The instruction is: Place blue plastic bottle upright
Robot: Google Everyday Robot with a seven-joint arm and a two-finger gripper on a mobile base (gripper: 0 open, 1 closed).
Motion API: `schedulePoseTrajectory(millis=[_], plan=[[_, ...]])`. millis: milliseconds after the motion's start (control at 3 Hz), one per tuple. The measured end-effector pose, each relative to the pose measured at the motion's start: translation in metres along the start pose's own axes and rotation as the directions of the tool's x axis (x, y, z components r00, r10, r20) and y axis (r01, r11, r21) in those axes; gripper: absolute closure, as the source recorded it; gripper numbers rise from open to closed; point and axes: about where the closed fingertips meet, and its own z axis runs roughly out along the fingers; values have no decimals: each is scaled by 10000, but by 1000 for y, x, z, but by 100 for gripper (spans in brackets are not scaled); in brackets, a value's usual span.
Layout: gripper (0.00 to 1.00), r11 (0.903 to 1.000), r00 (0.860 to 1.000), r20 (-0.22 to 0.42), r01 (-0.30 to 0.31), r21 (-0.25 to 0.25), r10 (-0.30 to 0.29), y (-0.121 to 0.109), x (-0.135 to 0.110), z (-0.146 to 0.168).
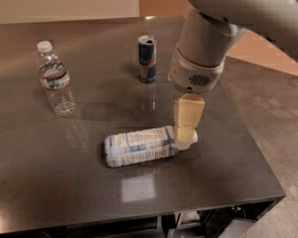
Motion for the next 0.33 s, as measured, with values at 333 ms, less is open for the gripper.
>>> schedulePoseTrajectory(millis=[333], plan=[[0,10000,10000,-10,21,-15,-21,1,0,1]])
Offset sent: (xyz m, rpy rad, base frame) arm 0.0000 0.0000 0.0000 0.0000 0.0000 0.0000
